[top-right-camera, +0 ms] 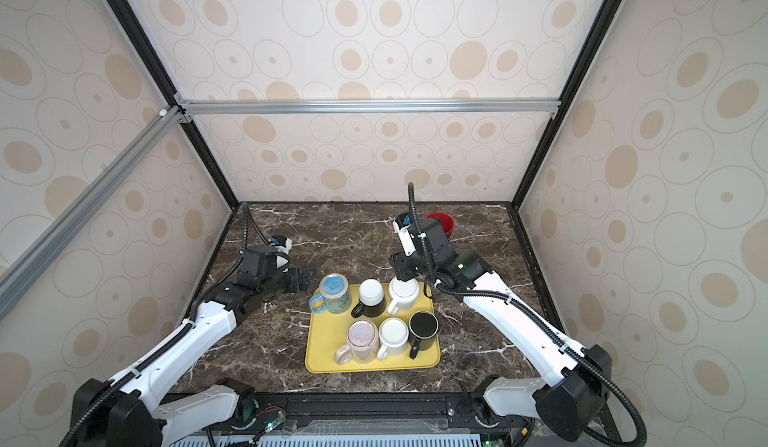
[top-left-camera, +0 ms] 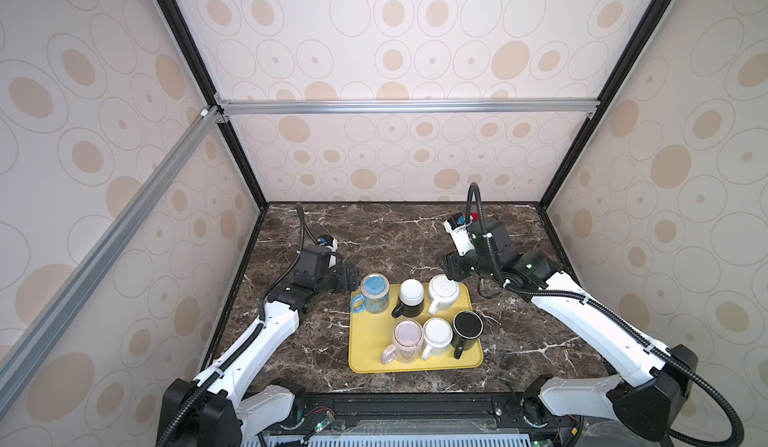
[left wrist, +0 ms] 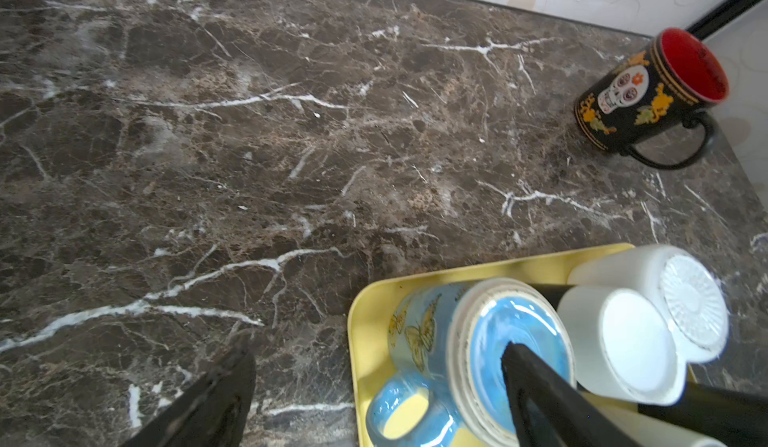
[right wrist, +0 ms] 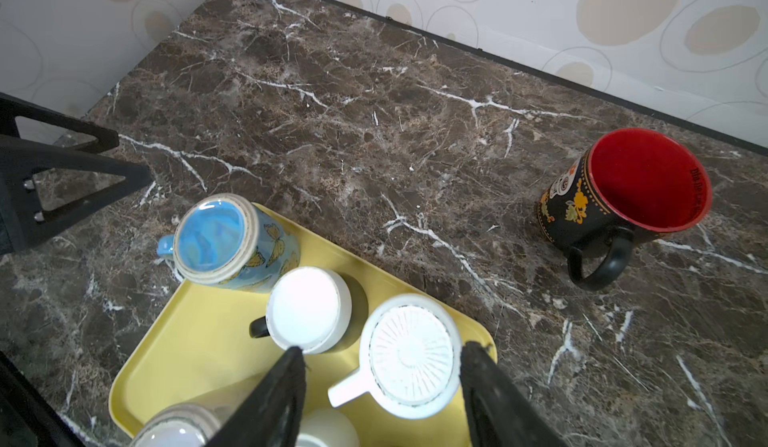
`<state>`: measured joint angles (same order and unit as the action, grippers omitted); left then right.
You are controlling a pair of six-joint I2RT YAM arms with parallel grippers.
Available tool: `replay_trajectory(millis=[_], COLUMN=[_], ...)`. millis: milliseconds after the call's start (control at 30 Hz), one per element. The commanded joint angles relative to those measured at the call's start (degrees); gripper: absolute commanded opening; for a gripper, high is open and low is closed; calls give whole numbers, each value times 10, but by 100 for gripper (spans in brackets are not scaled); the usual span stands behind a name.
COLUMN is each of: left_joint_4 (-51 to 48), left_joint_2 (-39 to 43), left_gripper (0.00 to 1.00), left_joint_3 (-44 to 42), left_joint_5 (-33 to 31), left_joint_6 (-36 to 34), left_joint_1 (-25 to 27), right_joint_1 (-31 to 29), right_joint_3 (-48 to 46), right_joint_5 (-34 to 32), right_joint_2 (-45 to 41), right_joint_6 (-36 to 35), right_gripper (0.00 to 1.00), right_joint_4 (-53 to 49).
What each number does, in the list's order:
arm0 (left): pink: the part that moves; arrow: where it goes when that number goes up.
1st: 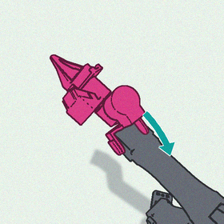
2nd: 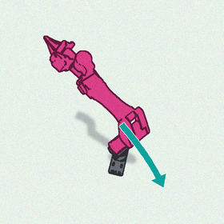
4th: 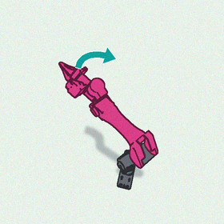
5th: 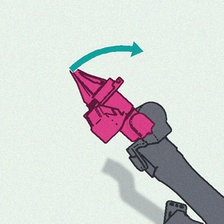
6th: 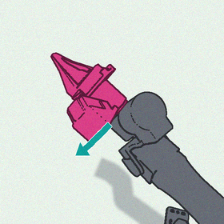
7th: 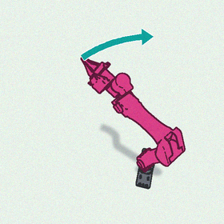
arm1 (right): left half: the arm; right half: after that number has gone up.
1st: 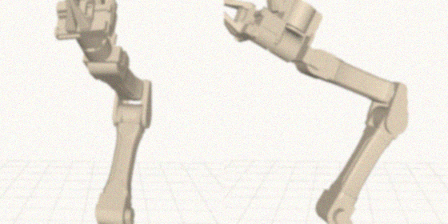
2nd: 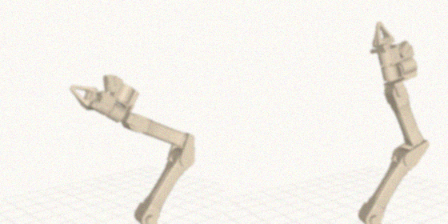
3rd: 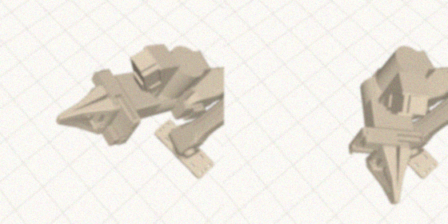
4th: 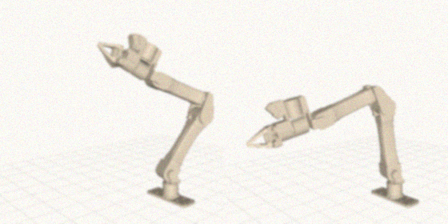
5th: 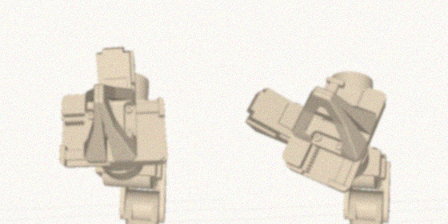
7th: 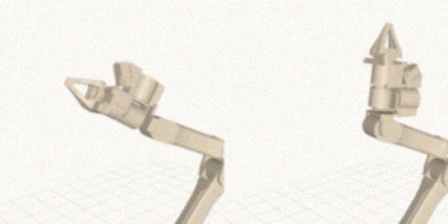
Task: Turn the mug right side up
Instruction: 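Open the right gripper and withdraw while the left gripper descends onto the blue speckled mug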
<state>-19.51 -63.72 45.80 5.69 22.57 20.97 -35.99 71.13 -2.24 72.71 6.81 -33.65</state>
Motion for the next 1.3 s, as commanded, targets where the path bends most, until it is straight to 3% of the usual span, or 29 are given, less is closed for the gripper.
replay_trajectory(millis=[0, 267, 733, 1033, 1267], left_joint_4=[-68, -58, -24, -12, -15], left_joint_2=[10, -7, -43, -38, -42], left_gripper=[91, 79, 75, 64, 61], left_joint_3=[15, -8, -24, -50, -51], left_joint_5=[-11, -23, -28, -46, -82], left_joint_6=[-11, 15, 25, 57, 55], left_joint_1=[41, 109, 135, 183, 193], right_joint_1=[-2, -2, -2, -2, -2], right_joint_3=[-26, -31, -60, -74, -74], right_joint_5=[23, 19, 8, 12, 16], right_joint_2=[-28, -26, -43, -65, -66], right_joint_6=[-15, -23, -6, 9, 17], right_gripper=[59, 54, 51, 49, 48], right_joint_4=[-17, -19, -7, -4, 3])
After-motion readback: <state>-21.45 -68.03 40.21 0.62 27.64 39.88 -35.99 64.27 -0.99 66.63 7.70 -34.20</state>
